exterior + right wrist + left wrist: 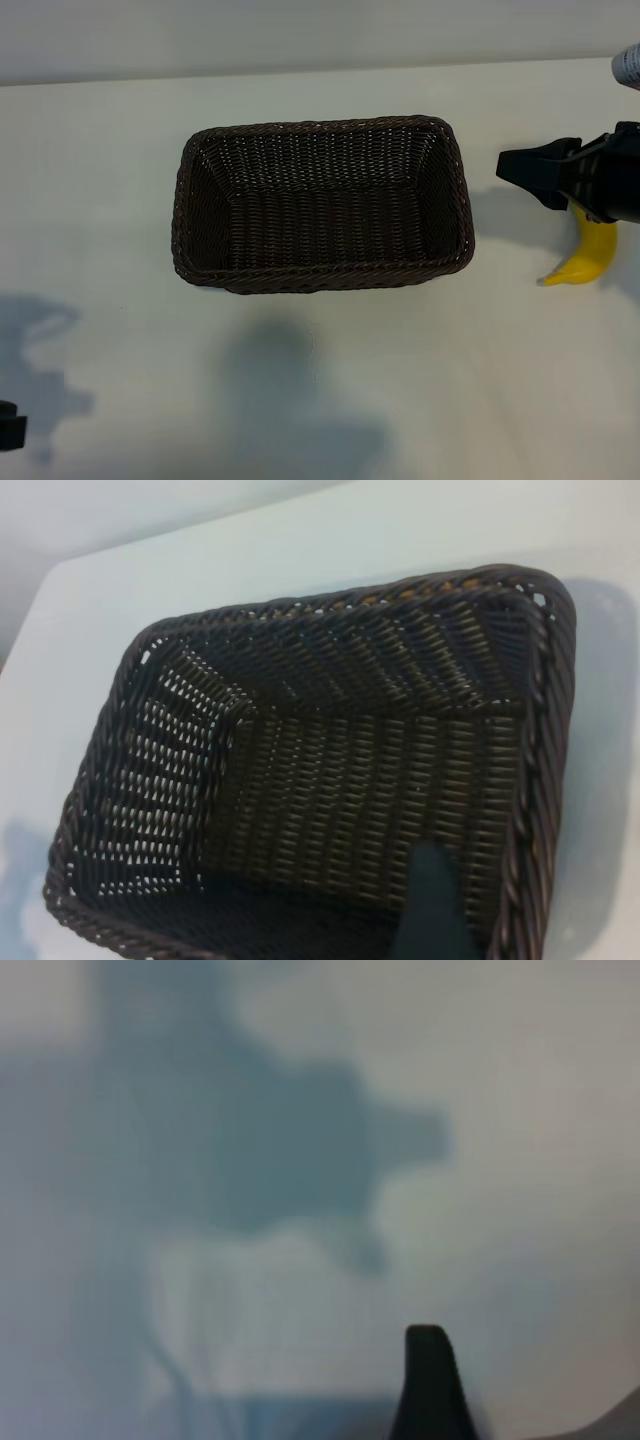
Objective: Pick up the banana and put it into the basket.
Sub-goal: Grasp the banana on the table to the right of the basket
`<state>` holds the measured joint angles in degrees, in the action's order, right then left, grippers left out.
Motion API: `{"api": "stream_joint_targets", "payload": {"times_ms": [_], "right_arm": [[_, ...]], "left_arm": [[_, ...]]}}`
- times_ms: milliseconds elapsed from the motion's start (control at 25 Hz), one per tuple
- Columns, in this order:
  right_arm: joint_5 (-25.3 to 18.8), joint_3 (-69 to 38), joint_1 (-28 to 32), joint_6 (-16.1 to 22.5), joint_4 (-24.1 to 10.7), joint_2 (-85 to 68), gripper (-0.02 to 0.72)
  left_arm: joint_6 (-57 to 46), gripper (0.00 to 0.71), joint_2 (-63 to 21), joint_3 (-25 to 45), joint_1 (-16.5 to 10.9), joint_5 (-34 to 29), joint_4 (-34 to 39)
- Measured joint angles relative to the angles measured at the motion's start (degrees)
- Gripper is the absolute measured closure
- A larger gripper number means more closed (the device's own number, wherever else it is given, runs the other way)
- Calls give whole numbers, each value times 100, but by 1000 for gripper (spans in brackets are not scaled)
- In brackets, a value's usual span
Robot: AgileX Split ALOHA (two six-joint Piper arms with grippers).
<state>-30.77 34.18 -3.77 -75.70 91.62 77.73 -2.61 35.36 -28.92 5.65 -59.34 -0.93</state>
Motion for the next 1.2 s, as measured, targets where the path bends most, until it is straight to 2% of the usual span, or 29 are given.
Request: {"api": "stream_joint_targets", "payload": {"times_ms": [440, 1200], "right_arm": [[0, 0, 0, 0, 0, 0, 191], [0, 0, 0, 0, 0, 0, 191]], "left_arm": [[-19, 181, -1806, 0, 0, -21, -12], [-3, 181, -3577, 12, 0, -55, -16]]}}
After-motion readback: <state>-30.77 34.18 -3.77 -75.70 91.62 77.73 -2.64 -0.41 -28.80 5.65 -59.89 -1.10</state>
